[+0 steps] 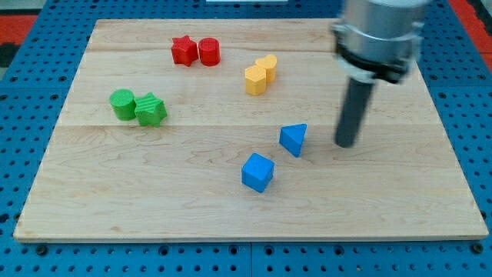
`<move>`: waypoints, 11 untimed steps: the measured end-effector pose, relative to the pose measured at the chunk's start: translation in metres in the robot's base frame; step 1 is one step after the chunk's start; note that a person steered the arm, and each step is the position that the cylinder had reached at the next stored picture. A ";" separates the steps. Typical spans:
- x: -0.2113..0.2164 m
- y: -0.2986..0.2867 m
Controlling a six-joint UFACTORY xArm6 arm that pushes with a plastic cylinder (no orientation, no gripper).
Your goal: Move the blue triangle to the center of the board
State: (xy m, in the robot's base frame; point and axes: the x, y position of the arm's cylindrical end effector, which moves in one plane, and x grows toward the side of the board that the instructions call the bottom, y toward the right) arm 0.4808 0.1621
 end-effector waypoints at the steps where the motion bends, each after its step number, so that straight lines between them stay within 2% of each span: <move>1: 0.005 -0.024; 2: 0.040 -0.031; 3: 0.013 -0.092; 4: -0.020 -0.122; 6: -0.035 -0.137; 8: -0.069 -0.154; 9: -0.076 -0.131; 11: -0.096 -0.128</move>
